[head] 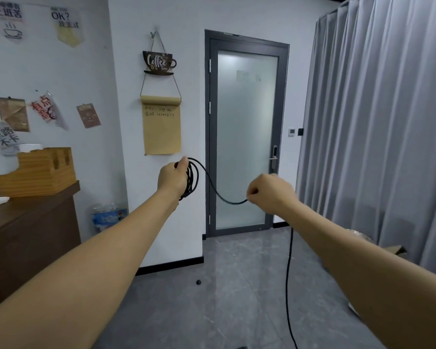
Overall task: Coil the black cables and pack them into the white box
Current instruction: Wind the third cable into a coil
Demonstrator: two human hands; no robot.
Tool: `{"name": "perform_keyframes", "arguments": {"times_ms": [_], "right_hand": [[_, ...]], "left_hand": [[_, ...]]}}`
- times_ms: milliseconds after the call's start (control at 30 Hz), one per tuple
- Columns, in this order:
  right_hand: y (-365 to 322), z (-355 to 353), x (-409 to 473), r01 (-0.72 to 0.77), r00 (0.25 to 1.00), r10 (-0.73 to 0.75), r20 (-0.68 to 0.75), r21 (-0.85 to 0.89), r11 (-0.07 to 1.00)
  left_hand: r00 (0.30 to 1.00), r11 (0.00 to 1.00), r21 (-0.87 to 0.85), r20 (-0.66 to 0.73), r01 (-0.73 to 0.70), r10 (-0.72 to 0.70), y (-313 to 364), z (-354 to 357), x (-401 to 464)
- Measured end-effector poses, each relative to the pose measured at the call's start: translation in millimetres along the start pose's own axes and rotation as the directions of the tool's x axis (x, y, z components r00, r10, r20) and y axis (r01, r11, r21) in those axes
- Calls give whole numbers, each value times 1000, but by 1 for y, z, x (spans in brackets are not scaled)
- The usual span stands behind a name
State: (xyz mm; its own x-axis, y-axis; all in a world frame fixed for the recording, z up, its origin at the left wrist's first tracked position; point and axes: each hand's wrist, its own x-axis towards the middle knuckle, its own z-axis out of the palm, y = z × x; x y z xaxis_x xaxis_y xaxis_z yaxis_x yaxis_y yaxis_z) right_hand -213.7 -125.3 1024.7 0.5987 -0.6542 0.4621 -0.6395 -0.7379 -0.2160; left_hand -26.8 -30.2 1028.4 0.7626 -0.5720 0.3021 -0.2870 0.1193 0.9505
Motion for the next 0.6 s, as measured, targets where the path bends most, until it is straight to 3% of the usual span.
{"name": "perform_keyframes", "arguments": {"times_ms": [67, 167, 333, 400, 600], "right_hand": [[-20, 1, 1, 140, 986, -137, 93, -23, 990], [-38, -2, 5, 232, 962, -241, 129, 85, 969], [-46, -14, 9, 198, 965, -251, 80, 407, 892], [-44, -21, 8, 175, 972, -228, 54, 479, 860], [-31, -29, 7, 109, 994, -101, -47, 614, 781]], "left_hand": [[999, 998, 41, 21, -38, 37, 1, 7, -3], [995, 993, 92, 75, -72, 65, 0, 16, -8], [960, 974, 175, 265, -142, 92, 1, 23, -21], [925, 981, 121, 367, -150, 96, 1, 25, -25], [825, 988, -102, 564, 114, -37, 10, 34, -39]]}}
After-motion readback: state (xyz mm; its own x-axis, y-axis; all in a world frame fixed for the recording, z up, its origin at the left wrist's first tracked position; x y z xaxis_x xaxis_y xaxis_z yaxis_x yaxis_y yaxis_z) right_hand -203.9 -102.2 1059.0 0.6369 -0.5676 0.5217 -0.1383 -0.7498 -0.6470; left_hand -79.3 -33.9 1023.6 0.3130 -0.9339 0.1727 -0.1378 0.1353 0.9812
